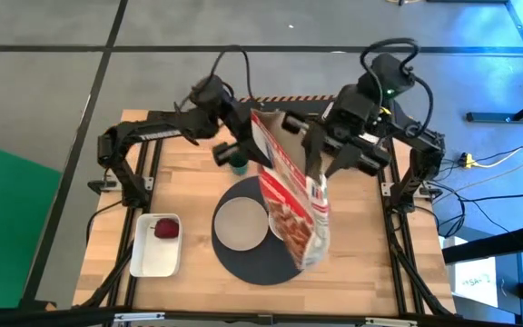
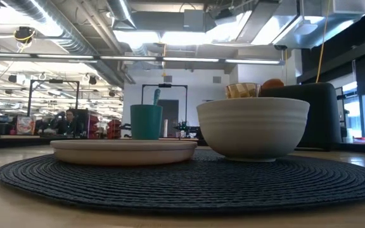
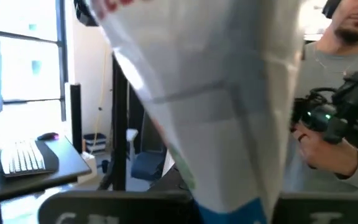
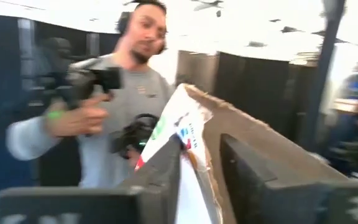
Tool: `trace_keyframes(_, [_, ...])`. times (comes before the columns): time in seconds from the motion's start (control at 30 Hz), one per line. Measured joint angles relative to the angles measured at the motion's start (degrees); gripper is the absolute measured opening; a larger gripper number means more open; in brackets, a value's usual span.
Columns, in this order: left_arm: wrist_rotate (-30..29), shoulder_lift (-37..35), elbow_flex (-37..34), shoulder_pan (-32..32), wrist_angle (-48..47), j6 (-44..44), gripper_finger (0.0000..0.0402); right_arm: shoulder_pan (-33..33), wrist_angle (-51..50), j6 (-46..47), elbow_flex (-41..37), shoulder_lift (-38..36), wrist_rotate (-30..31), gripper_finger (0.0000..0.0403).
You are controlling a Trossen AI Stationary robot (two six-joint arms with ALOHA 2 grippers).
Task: Arrange a breakfast setting
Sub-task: Adjust the cereal box
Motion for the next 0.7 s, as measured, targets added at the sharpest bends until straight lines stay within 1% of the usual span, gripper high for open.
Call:
trace_keyframes(0.1, [2.3,-2.7,0.0,1.4,-7.1,3.3,0.0003,-3.1,0.0,-2.6,-0.1,-1.3,5.3,0.0153])
trace_keyframes(0.17, [3.8,-4.4,0.1,2.4,-13.5,7.2,0.0003,-5.9,0.6,-5.9,0.0,-3.0,11.0,0.0179])
trace_keyframes(0.2, [3.5,-5.0,0.1,3.1,-17.2,9.3,0.0003,-7.3,0.7,-7.6,0.1,-3.9,14.2,0.0189])
trace_keyframes(0.27, [-0.5,-6.2,0.0,4.4,-24.9,14.5,0.0003,-10.5,0.4,-11.0,0.1,-5.6,21.7,0.0203])
trace_keyframes(0.33, [-6.3,-7.7,0.0,6.4,-32.2,20.0,0.0003,-13.4,-0.9,-13.7,0.1,-7.0,29.3,0.0207])
trace_keyframes(0.37, [-10.3,-8.6,0.0,7.5,-35.1,22.6,0.0003,-14.8,-1.9,-14.5,0.1,-7.7,32.7,0.0208])
trace_keyframes(0.43, [-19.0,-10.6,0.0,9.2,-40.3,28.2,0.0003,-17.5,-4.1,-15.2,0.1,-8.8,37.3,0.0204])
trace_keyframes(0.57, [-37.1,-14.0,0.0,11.6,-46.8,37.4,0.0003,-22.2,-9.4,-15.1,0.1,-9.7,40.3,0.0194])
trace_keyframes(0.63, [-45.1,-15.9,0.0,12.9,-48.9,39.4,0.0004,-23.2,-13.7,-15.0,0.1,-9.6,42.2,0.0189])
trace_keyframes(0.7, [-51.8,-17.5,0.0,15.0,-50.8,39.3,0.0004,-23.6,-18.4,-15.2,0.0,-9.3,45.1,0.0186])
